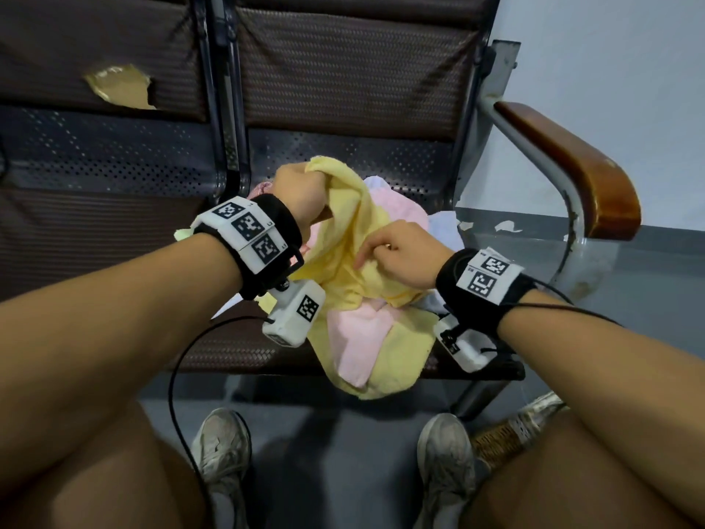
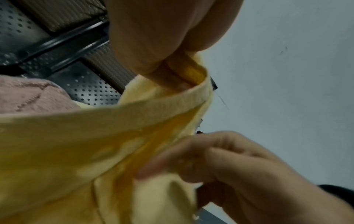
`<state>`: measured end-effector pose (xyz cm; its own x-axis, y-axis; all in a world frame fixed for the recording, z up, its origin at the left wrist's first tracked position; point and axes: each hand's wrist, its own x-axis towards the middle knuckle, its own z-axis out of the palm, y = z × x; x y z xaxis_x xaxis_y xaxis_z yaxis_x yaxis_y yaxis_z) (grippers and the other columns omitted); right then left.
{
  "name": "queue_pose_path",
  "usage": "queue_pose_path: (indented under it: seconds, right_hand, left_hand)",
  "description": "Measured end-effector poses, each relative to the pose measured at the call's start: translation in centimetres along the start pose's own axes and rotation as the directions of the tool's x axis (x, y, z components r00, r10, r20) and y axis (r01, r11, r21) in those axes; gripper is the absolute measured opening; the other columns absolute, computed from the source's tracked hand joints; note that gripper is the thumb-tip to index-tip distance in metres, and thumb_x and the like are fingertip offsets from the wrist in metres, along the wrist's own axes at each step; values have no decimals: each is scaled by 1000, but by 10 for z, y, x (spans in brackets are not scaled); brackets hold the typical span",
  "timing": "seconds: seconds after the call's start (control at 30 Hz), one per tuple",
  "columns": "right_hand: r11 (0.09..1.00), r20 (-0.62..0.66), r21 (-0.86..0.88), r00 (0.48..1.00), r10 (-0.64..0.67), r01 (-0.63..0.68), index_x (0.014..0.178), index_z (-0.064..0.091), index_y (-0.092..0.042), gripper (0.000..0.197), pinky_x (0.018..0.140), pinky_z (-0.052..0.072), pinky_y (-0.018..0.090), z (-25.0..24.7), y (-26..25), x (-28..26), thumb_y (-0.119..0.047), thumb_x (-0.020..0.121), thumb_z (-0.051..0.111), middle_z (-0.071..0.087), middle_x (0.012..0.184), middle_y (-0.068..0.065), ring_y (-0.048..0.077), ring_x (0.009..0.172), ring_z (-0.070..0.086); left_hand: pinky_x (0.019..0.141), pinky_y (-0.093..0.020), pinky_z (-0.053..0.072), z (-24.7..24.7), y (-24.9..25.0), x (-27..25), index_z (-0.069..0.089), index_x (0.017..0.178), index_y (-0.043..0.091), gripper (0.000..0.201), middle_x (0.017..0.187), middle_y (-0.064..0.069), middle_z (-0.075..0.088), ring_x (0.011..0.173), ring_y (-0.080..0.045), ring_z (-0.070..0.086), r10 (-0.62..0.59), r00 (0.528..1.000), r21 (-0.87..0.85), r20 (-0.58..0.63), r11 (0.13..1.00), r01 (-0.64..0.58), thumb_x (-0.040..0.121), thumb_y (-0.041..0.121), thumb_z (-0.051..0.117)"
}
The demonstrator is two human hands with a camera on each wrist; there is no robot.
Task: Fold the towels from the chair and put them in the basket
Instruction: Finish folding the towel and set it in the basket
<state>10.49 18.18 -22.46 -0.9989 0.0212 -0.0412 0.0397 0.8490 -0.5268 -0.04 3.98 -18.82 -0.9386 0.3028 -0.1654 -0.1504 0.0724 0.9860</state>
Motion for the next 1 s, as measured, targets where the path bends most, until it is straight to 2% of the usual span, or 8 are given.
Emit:
queue_pose_path:
  seconds: [0.13, 0.37, 0.5, 0.6, 0.7, 0.8, 0.87, 1.0]
  right_hand:
    - [978, -79, 159, 986, 148, -134, 68, 65, -25, 38, 57, 47, 21, 16, -10, 12, -60, 83, 64, 64, 57, -13, 2, 57, 57]
    - [891, -287, 418, 905, 315, -178, 84, 64, -2, 23, 74, 47, 37, 3, 1, 26, -12, 96, 47, 61, 81, 11, 26, 79, 56]
    - [847, -497, 530, 796, 347, -39, 69, 65, -18, 29, 54, 37, 21, -19, 8, 19, -20, 96, 54, 53, 60, -12, 1, 54, 46]
    - [925, -655, 380, 708, 264, 7, 77, 72, -27, 15, 66, 47, 26, -29, 15, 17, -30, 89, 65, 64, 71, -13, 6, 69, 56]
    - [996, -588, 39, 804, 88, -80, 99, 77, -21, 16, 81, 45, 30, -29, 27, 13, -26, 85, 72, 68, 94, 1, 18, 86, 58]
    - [963, -181, -187, 970, 159, -193, 96, 76, -14, 17, 75, 45, 28, -19, 44, 4, -27, 88, 69, 70, 88, 5, 23, 83, 60]
    - [952, -62, -181, 969, 238, -246, 78, 69, -4, 29, 60, 40, 30, -13, 56, -1, -28, 93, 63, 59, 67, 8, 26, 69, 52]
    - [959, -264, -94, 935, 236, -268, 66, 65, -22, 34, 54, 31, 29, -20, 68, -2, -35, 97, 60, 49, 55, 0, 17, 55, 45]
  left_hand:
    - [54, -25, 55, 18, 1, -14, 61, 106, -1, 21, 90, -15, 61, 74, -22, 61, 21, 992, -107, 123, 994, -8, 96, -4, 43]
    - [78, -39, 62, 10, 1, 1, 56, 120, -6, 27, 119, -26, 65, 105, -38, 68, 52, 998, -197, 43, 980, -43, 96, -6, 44]
    - [56, -31, 60, -9, -2, 18, 57, 110, -5, 24, 100, -27, 69, 78, -35, 73, 31, 998, -251, -63, 967, -46, 95, -8, 39]
    - [52, -30, 57, -14, -2, 25, 48, 127, 0, 33, 84, -19, 69, 66, -29, 73, 41, 995, -292, -94, 954, -67, 96, -4, 38]
    - [49, -24, 54, -16, -2, 30, 60, 120, 10, 32, 92, -9, 66, 62, -18, 71, 104, 980, -199, -170, 970, -137, 97, 4, 39]
    - [49, -22, 51, -26, -7, 37, 72, 105, 14, 34, 85, -6, 67, 66, -17, 65, 143, 967, -118, -211, 978, -171, 96, 7, 41]
    - [51, -22, 52, -33, -12, 42, 73, 101, 17, 34, 87, -8, 67, 70, -17, 65, 129, 970, -95, -208, 984, -151, 94, 3, 43]
    - [58, -22, 57, -42, -23, 48, 73, 96, 10, 24, 78, -7, 68, 58, -12, 66, 72, 989, -57, -132, 995, -80, 89, -5, 57]
